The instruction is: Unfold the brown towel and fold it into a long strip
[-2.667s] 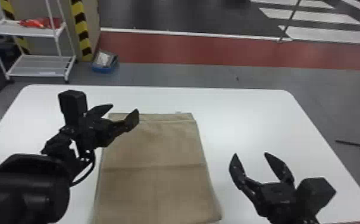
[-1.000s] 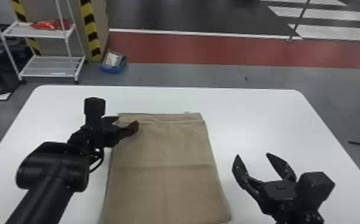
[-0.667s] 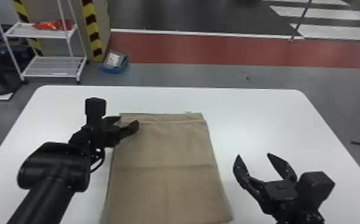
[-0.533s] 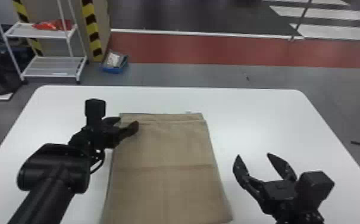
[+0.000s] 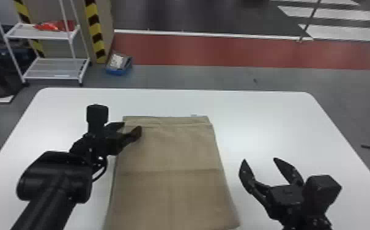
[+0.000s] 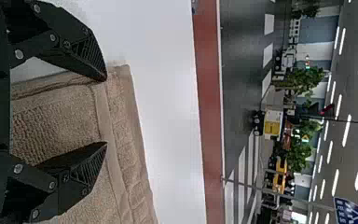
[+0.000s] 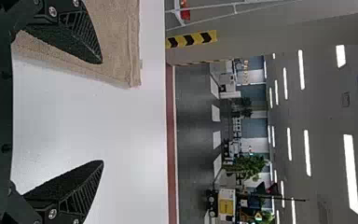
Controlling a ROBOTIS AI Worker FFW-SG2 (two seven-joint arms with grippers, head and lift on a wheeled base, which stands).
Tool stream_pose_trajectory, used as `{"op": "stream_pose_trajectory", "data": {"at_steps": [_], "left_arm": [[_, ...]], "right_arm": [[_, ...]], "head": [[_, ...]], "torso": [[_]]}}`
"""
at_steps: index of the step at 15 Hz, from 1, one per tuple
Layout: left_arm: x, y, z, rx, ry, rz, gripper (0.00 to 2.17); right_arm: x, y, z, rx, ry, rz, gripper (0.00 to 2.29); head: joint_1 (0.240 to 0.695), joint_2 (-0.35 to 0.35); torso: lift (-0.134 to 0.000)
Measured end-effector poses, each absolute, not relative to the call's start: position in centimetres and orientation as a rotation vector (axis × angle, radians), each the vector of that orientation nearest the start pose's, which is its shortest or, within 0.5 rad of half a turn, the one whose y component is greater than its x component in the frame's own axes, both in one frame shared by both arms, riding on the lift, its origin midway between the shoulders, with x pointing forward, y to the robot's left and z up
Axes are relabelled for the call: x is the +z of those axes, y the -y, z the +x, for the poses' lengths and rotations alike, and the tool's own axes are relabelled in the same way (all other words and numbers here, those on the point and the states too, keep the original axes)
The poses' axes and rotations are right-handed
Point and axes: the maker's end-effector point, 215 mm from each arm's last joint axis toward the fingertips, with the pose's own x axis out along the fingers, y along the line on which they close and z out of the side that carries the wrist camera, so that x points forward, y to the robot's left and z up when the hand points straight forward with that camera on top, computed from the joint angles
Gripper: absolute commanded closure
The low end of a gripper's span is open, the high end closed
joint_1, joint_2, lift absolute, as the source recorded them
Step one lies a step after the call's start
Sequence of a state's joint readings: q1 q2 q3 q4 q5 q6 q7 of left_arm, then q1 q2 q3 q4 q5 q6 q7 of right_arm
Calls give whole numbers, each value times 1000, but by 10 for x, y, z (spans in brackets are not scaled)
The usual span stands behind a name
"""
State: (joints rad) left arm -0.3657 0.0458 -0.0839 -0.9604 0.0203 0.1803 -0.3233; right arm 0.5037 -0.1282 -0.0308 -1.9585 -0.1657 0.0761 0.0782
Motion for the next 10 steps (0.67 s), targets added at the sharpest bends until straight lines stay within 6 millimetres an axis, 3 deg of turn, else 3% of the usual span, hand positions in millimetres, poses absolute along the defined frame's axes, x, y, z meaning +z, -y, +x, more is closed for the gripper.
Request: {"op": "stream_pose_trajectory", "data": {"at_steps": [10], "left_arm": [[-487, -156, 628, -357, -408, -15, 515]], "right_arm": [[-412, 243, 438, 97, -202, 45, 127]], "head": [[695, -90]], "torso": [[-96]]}}
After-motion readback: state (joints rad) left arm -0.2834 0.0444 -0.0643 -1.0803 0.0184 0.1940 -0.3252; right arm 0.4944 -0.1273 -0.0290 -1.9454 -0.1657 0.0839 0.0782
